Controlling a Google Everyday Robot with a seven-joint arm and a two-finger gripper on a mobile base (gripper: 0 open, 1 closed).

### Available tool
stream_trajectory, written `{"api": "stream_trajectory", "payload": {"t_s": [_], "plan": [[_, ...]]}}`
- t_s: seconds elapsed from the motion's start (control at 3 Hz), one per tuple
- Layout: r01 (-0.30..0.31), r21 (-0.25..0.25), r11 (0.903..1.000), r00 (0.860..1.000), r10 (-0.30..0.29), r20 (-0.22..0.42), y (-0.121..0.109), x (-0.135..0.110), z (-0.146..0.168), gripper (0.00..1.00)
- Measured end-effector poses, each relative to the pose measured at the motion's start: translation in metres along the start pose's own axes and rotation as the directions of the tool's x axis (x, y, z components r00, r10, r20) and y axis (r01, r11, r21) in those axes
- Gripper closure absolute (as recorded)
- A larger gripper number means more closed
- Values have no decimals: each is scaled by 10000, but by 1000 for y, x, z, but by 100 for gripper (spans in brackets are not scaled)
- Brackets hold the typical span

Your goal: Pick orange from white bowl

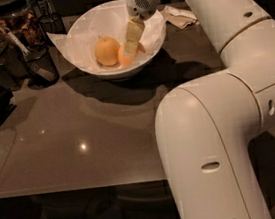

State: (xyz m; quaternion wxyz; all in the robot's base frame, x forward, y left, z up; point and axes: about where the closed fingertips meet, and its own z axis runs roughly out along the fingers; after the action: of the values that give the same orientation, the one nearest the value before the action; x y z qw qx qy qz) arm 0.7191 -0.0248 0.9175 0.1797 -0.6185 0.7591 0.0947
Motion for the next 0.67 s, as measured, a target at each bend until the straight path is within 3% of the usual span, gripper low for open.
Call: {"api": "stream_trajectory", "payload": {"t_s": [0.67], "plan": [[-243, -251, 9994, 9996, 239, -143, -1, 14, 13, 27]]}}
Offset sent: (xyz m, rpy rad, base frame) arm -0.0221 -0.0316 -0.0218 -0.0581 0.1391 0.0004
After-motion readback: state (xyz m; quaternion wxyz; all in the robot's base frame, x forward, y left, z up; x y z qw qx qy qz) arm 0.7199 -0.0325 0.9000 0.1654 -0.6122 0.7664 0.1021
